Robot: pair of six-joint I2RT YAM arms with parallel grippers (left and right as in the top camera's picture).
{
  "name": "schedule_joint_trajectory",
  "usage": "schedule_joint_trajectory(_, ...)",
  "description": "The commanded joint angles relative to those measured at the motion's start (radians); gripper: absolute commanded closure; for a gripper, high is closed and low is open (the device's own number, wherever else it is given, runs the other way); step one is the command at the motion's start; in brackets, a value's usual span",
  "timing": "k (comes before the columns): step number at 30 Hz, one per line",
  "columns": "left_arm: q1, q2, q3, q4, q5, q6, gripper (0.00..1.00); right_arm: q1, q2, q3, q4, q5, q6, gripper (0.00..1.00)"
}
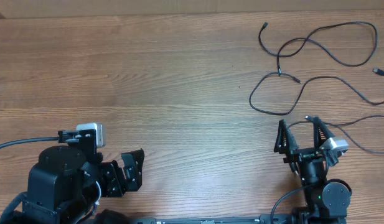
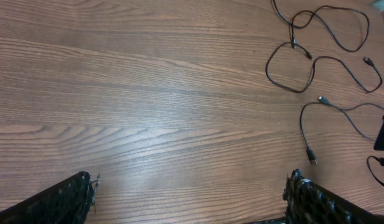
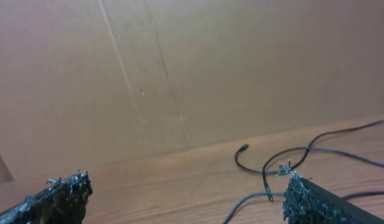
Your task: Untangle cables
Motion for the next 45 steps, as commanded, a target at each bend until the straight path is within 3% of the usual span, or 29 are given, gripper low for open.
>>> schedule_joint_trajectory(1, -0.006, 0.002, 0.002, 0.001, -0.014, 0.008, 0.00, 0.007, -0.011, -0.030, 0.006, 0.008, -0.018, 0.00)
schedule_joint_trajectory(13, -0.006, 0.002, 0.002, 0.001, -0.014, 0.008, 0.00, -0.017, -0.011, -0.031, -0.150, 0.008, -0.085, 0.00)
schedule_joint_trajectory(23, -0.006, 0.002, 0.002, 0.001, -0.014, 0.008, 0.00, -0.025, -0.011, -0.030, -0.154, 0.023, -0.288, 0.00)
schedule_joint_trajectory(45, -0.006, 0.002, 0.002, 0.001, -0.014, 0.008, 0.01, -0.025, -0.011, -0.030, -0.158, 0.044, -0.333, 0.00)
